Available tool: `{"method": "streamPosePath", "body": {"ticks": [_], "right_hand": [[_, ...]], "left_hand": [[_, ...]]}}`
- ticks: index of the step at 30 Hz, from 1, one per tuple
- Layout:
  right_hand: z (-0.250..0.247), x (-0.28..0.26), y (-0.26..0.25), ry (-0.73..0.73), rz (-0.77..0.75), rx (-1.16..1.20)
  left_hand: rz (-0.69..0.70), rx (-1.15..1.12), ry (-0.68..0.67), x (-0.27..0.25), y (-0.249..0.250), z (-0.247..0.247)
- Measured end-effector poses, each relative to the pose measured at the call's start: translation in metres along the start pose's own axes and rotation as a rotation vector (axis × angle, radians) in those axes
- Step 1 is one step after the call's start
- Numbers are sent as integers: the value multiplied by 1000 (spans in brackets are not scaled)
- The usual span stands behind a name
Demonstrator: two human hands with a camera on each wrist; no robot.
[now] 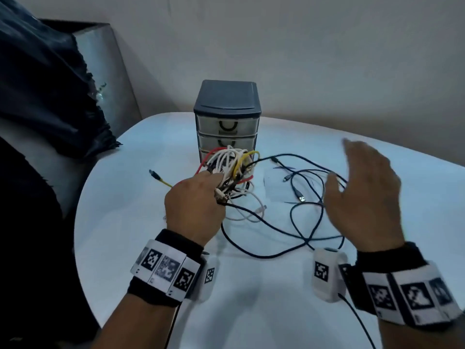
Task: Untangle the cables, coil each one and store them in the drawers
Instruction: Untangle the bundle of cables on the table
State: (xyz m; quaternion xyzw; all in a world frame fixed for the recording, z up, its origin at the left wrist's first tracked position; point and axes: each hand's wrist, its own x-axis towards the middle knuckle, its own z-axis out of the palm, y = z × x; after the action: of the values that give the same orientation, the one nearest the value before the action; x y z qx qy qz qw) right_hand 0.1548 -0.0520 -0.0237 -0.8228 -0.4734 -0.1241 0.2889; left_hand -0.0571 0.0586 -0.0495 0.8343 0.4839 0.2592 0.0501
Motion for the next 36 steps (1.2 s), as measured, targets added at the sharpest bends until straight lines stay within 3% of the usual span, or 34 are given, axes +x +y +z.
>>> {"method": "streamPosePath", "body": {"ticks": [3,6,8,10,12,14,16,19,22,27,30,31,34,36], "right_hand": [[17,-3,-24,-121,-157,-2],[41,-7,-27,-420,-105,-65],[46,-6,-24,-345,-55,42],[43,-1,-23,-181,-8,151],[36,3,-23,-138,14,219],[31,4,-25,-179,24,241],[30,2,-27,-250,-13,156],[30,-1,-27,-292,-90,14],[21,-2,-29,-251,-146,57],[-19,10,-25,220,7,585],[-31,21,1,489,157,658],[-38,23,13,505,214,646],[-50,30,64,160,301,839],[-40,30,84,130,375,636]], "left_hand": [[135,4,-24,0,4,3],[152,-3,-53,-1,6,5],[129,7,-121,-2,3,8],[84,-25,-335,-3,-3,8],[20,-201,-652,-3,-8,4],[-34,-440,-766,-4,-5,0],[-59,-412,-681,-4,-1,6],[-88,-99,-516,-4,4,18],[-205,-162,-403,1,2,21],[-405,-214,-198,7,-21,13],[-495,-249,-118,12,-35,8],[-511,-259,-102,13,-38,8],[-530,-260,-66,14,-37,5],[-522,-264,-33,13,-34,3]]}}
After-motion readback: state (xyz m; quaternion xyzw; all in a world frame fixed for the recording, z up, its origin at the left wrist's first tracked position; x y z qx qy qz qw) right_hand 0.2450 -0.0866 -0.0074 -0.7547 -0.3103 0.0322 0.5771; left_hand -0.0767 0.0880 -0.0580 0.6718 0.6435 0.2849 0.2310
